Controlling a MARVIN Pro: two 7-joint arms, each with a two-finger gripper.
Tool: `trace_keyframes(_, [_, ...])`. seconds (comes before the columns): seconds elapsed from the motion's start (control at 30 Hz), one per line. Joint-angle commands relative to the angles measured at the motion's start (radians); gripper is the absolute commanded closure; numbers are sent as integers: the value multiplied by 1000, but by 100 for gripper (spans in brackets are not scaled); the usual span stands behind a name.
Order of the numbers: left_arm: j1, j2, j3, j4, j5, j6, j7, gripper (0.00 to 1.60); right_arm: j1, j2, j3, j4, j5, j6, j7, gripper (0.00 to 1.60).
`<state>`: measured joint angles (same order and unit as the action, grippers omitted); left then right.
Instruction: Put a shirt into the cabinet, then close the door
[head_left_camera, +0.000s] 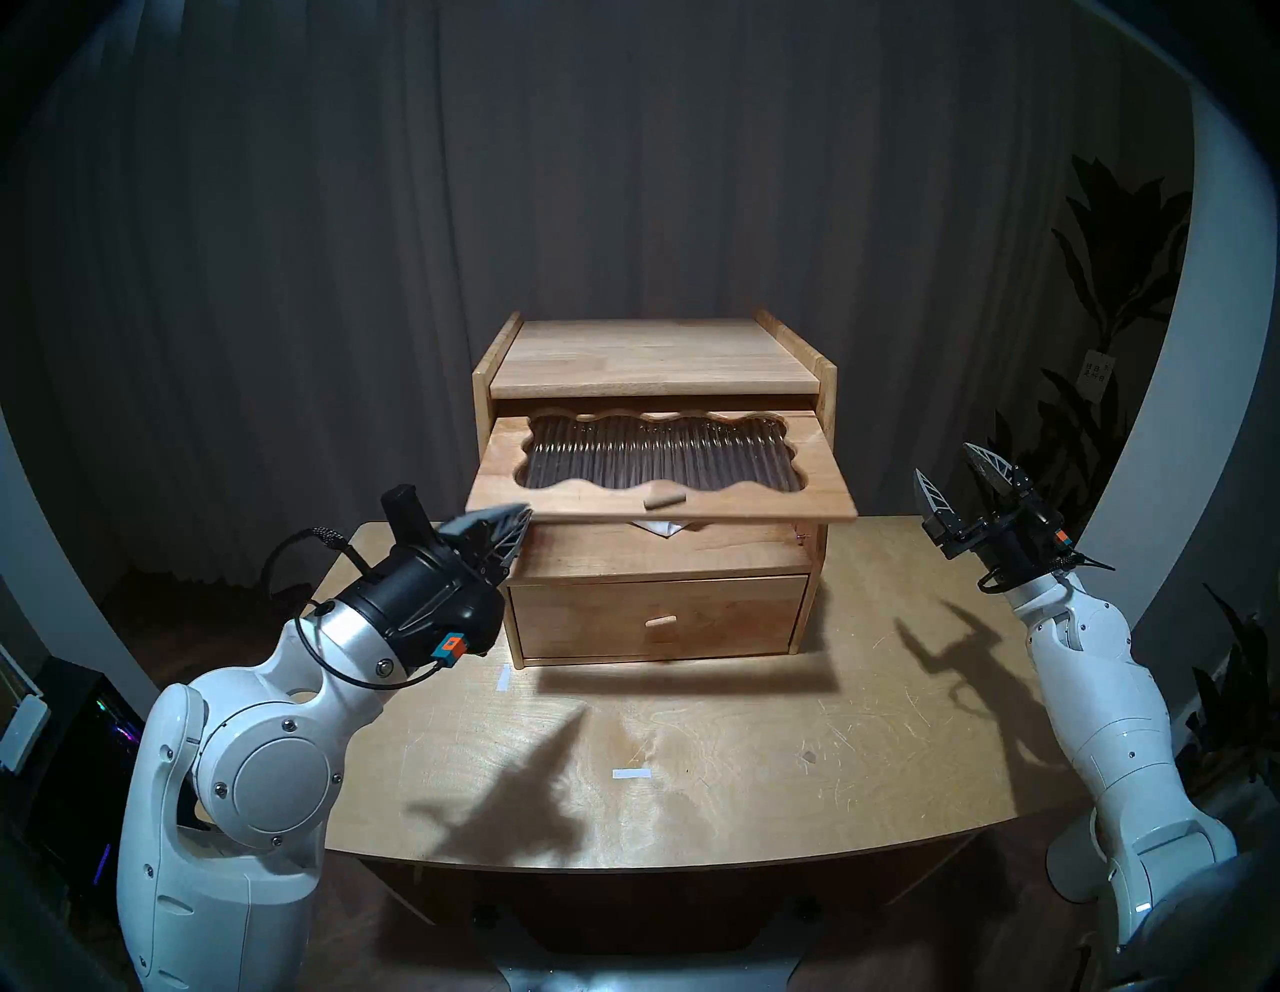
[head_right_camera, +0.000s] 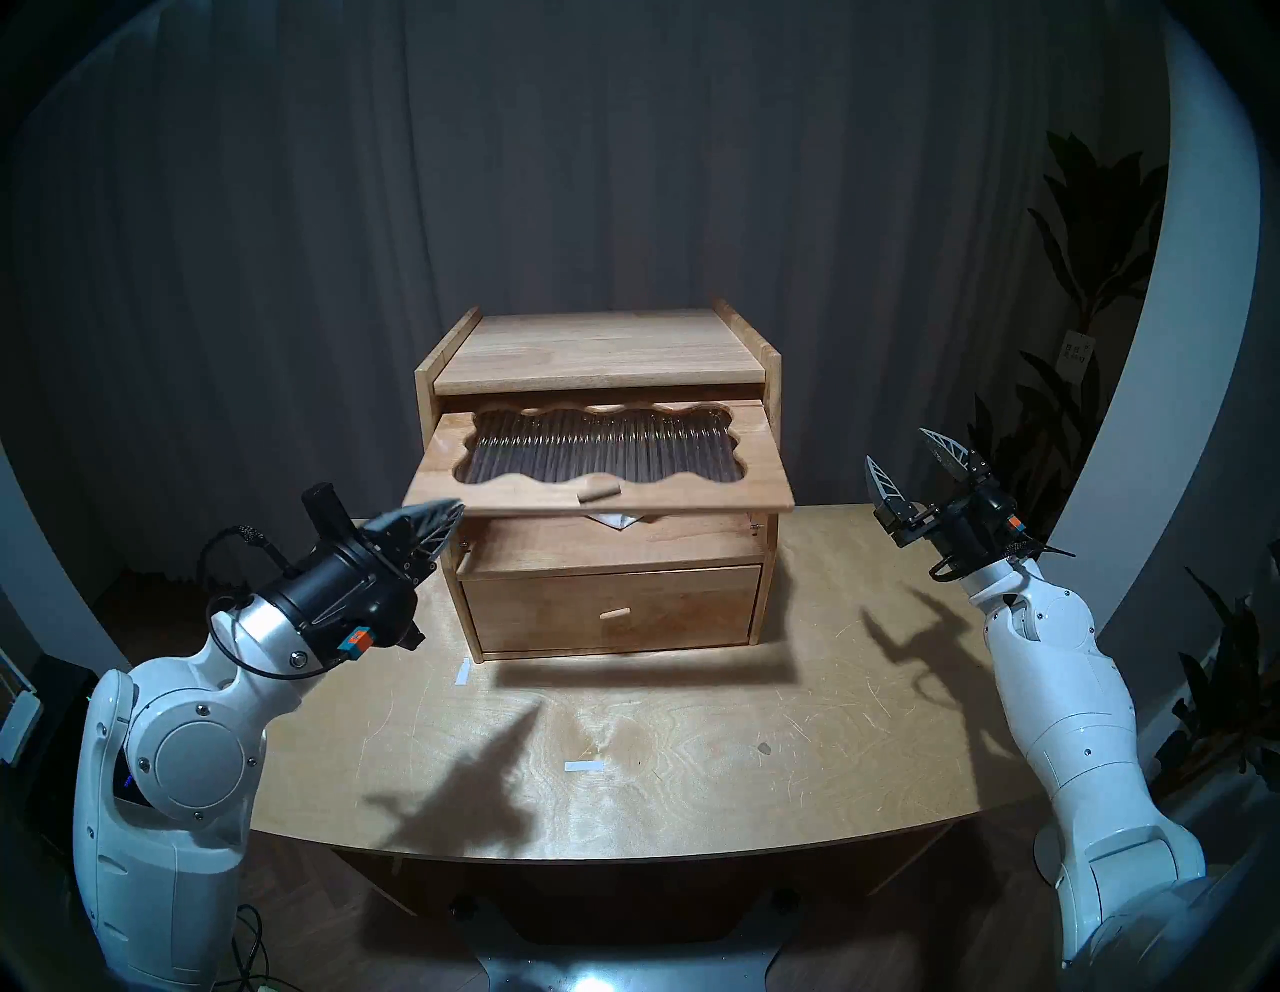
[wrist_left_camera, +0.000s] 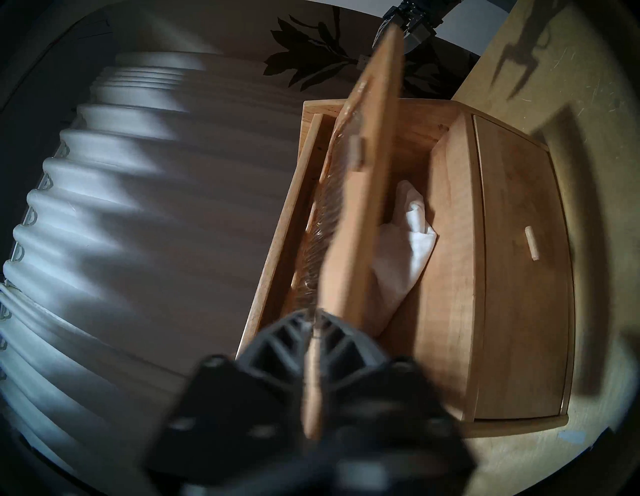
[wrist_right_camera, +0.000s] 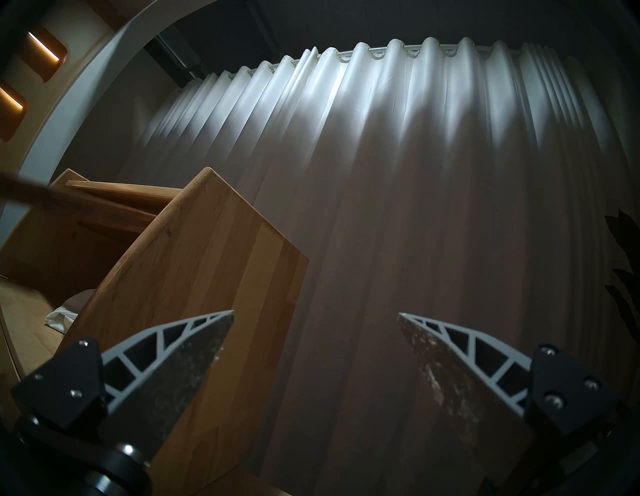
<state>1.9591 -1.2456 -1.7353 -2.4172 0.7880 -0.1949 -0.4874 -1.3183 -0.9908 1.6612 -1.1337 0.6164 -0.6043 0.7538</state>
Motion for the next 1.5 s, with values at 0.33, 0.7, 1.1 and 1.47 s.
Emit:
trace_keyframes(0.33, [-115,-66,-135,-26,-323,-35,97,0,14,2,4,-13,3,-4,0,0])
trace_keyframes(0.7, [-183,-166,-139,28,-525,172,149,0,14,2,4,-12,2,-4,0,0])
trace_keyframes(1.1, [-318,-179,-131,235,-675,363,246,0,14,3,3,-9,2,-4,0,0])
trace_keyframes(1.47, [-427,-168,-87,389,-764,391,314,0,15,3,3,-7,2,-4,0,0])
